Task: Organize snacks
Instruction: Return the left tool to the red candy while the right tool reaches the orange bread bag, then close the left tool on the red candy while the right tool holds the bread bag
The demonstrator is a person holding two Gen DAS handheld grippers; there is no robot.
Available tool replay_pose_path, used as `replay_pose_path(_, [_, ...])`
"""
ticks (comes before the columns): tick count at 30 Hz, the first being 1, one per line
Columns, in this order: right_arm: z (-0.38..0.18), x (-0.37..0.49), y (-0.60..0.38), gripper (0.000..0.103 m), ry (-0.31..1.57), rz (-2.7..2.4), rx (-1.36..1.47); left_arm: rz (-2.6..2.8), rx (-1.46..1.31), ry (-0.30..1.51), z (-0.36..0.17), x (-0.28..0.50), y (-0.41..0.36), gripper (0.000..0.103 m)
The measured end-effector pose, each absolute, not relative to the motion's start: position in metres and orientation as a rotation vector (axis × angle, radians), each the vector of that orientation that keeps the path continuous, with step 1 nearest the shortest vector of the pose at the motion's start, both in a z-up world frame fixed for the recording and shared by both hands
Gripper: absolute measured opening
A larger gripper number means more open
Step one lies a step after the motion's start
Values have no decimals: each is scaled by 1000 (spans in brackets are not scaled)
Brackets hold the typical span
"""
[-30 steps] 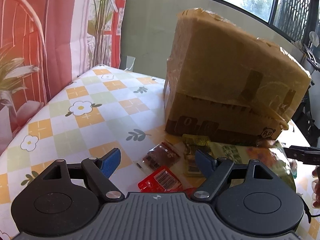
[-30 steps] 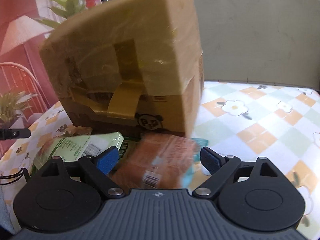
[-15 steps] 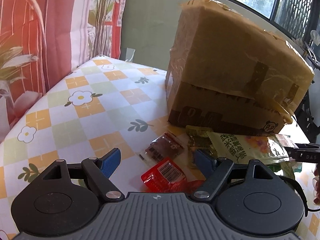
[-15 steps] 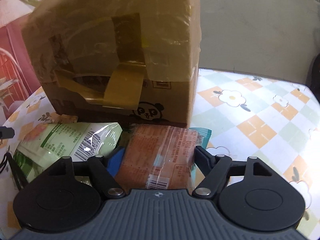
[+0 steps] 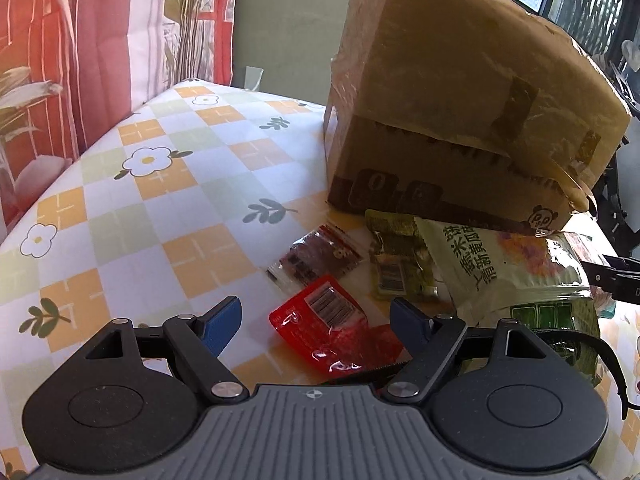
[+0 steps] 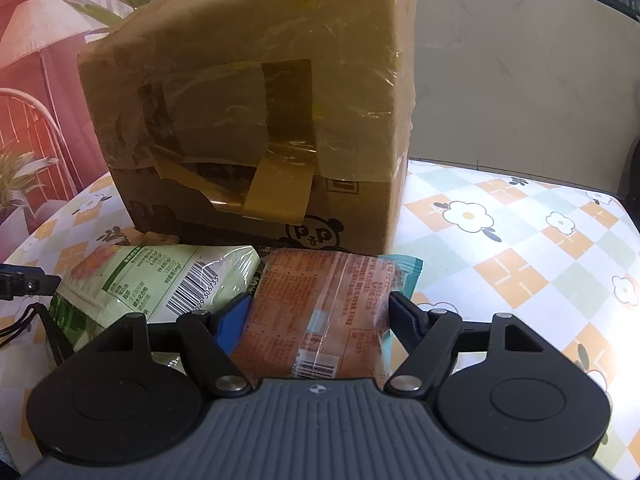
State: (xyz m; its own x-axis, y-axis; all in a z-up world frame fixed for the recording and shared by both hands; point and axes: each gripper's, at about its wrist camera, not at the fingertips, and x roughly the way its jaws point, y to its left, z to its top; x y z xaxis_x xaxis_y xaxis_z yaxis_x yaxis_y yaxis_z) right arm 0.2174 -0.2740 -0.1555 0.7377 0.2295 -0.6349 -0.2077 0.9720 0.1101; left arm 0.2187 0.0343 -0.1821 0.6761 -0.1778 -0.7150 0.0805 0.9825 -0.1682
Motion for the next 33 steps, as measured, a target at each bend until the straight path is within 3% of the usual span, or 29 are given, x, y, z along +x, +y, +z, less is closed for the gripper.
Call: replay_pose_path(33, [-163,205,-281,75,683,268,78,-156,-349,923,-197,211,38,72])
